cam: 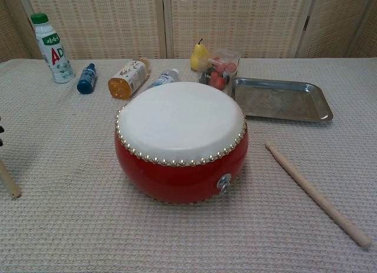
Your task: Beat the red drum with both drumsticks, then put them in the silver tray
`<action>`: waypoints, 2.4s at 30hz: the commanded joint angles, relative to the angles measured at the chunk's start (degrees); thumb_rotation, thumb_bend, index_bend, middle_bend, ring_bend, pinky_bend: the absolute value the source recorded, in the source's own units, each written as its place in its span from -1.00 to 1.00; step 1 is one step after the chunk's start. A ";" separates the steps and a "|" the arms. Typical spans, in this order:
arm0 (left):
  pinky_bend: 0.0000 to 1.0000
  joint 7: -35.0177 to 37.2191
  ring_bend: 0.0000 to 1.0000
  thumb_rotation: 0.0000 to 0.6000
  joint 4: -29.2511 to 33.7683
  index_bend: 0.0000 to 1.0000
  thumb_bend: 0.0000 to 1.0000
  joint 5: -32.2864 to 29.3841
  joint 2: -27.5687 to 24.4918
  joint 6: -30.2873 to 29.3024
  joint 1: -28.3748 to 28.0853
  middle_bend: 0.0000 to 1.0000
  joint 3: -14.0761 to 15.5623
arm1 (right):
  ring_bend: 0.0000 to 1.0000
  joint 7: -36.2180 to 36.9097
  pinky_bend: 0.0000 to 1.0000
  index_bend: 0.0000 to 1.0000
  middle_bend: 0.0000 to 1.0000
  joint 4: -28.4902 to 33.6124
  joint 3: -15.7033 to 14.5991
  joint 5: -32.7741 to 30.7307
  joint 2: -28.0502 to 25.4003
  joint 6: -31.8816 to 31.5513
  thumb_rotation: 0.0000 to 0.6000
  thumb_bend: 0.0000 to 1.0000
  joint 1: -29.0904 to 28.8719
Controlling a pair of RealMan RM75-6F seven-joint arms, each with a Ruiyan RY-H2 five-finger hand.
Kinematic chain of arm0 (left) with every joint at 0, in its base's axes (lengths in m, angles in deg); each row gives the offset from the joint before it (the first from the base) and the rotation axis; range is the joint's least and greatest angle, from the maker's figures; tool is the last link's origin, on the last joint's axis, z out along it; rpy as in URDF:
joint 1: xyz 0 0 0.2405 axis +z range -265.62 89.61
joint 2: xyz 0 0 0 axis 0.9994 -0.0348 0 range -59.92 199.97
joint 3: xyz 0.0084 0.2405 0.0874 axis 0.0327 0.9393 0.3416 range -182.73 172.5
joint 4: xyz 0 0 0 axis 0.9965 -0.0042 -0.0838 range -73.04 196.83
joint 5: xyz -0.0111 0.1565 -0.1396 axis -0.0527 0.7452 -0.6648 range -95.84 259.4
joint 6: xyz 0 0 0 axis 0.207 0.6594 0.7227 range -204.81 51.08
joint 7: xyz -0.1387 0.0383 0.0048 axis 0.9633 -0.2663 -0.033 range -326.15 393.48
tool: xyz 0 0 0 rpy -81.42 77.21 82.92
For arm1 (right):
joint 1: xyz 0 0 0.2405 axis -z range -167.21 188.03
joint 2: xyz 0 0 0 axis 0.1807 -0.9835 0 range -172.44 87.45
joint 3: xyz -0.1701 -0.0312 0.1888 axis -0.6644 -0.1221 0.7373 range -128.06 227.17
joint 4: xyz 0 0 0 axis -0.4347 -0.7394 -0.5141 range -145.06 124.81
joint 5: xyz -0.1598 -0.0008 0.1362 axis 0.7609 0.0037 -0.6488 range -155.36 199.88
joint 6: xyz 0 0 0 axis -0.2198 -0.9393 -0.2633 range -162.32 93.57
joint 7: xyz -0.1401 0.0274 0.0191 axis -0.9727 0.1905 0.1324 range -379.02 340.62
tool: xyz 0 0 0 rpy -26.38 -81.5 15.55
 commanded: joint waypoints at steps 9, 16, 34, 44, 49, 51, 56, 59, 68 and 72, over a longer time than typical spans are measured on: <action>0.04 -2.03 -0.03 1.00 0.98 -0.24 0.00 1.60 -0.38 -2.81 0.95 0.08 1.78 | -0.67 -0.40 -0.37 -0.53 -0.47 0.19 -0.04 0.30 0.12 0.05 1.00 -0.84 -0.11; 0.06 -3.72 -0.01 1.00 2.72 -0.21 -0.17 2.04 -0.64 -3.42 0.69 0.11 2.28 | -0.67 -0.62 -0.37 -0.53 -0.47 0.27 0.00 0.30 0.14 0.17 1.00 -0.85 -0.23; 0.18 -14.24 0.18 0.39 5.44 0.11 -0.40 -0.19 0.17 -2.77 1.34 0.37 2.15 | -0.67 -0.80 -0.37 -0.53 -0.47 0.41 0.05 0.19 0.14 -0.04 1.00 -0.85 -0.12; 0.41 -24.92 0.34 0.39 6.00 0.28 -0.41 -2.01 2.29 -3.43 2.42 0.52 1.11 | -0.67 -1.19 -0.37 -0.53 -0.47 0.73 0.06 0.19 0.22 -0.08 1.00 -0.85 -0.13; 0.48 -27.18 0.37 0.40 6.12 0.31 -0.40 -2.19 3.09 -3.69 2.87 0.55 1.00 | -0.67 -1.39 -0.37 -0.53 -0.47 0.95 0.10 0.11 0.13 -0.22 1.00 -0.84 -0.05; 0.48 -27.33 0.37 0.40 6.12 0.33 -0.40 -2.16 3.25 -3.80 3.00 0.55 0.98 | -0.67 -1.42 -0.37 -0.53 -0.47 0.98 0.13 0.05 0.15 -0.26 1.00 -0.85 -0.03; 0.48 -26.91 0.37 0.39 5.88 0.34 -0.39 -1.40 3.51 -4.87 3.46 0.56 1.17 | -0.67 -1.62 -0.37 -0.53 -0.47 1.12 0.12 0.10 0.16 -0.26 1.00 -0.84 -0.05; 0.48 -26.38 0.37 0.40 5.50 0.35 -0.39 -0.99 3.54 -5.34 3.79 0.57 1.49 | -0.67 -1.74 -0.37 -0.53 -0.47 1.23 0.13 0.14 0.17 -0.24 1.00 -0.85 -0.09; 0.48 -25.16 0.38 0.40 5.18 0.36 -0.39 0.82 2.61 -6.72 4.81 0.57 3.21 | -0.67 -2.16 -0.37 -0.53 -0.47 1.58 0.18 0.21 0.13 -0.26 1.00 -0.84 -0.17; 0.49 -24.74 0.38 0.39 4.82 0.36 -0.39 1.61 2.29 -6.78 4.96 0.57 4.06 | -0.67 -2.25 -0.37 -0.53 -0.47 1.58 0.18 0.20 0.20 -0.15 1.00 -0.85 -0.24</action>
